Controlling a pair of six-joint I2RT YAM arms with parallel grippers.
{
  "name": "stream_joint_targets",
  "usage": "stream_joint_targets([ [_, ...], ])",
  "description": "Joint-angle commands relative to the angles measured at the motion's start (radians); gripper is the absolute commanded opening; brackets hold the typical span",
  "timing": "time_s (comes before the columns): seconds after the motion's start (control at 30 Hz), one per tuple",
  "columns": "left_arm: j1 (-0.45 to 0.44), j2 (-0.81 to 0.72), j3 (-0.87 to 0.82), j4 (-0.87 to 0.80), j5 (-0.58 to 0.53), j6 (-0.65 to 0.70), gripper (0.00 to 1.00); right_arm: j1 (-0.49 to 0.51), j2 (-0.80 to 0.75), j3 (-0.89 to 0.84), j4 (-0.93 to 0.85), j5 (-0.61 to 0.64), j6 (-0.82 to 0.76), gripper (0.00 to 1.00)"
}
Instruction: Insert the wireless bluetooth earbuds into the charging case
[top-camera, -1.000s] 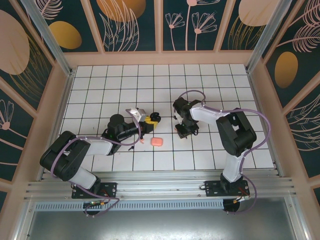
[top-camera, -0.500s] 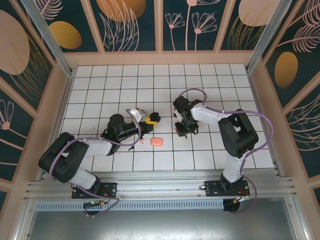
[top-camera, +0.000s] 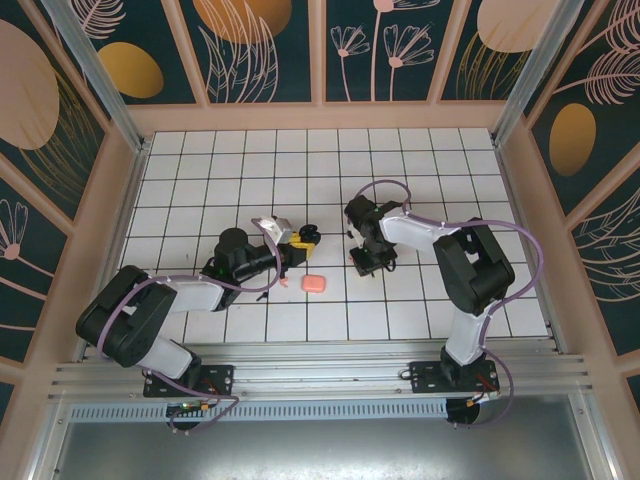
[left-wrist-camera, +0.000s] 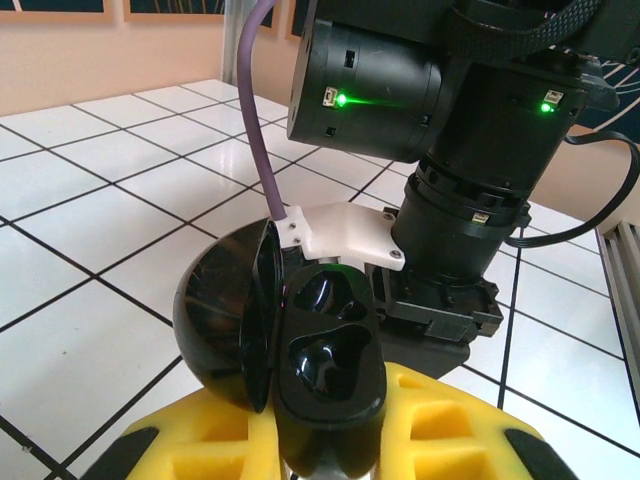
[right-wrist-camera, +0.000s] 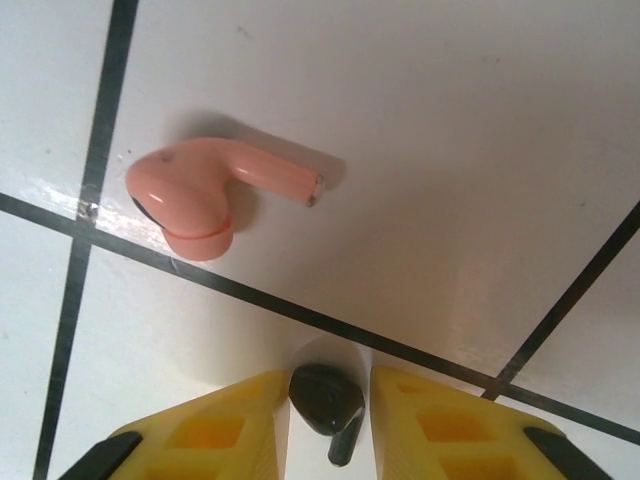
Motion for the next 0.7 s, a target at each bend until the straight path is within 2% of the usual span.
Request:
stream_joint_targets([
  [0.0, -0.006, -0.018, 0.008, 0.004, 0.001, 0.019, 0.07, 0.008, 0.020, -0.016, -0.025, 0.022, 0.003, 0.26],
  [0.33, -0.005, -0.009, 0.015, 0.003, 0.003, 0.020, 0.07, 0.003, -0.059, -0.054, 0.067, 0.014, 0.032, 0.22],
  [0.67, -0.006, 0.038, 0.033, 0.103, 0.031, -0.049, 0.06, -0.012, -0.340, -0.121, 0.330, -0.047, 0.124, 0.20],
])
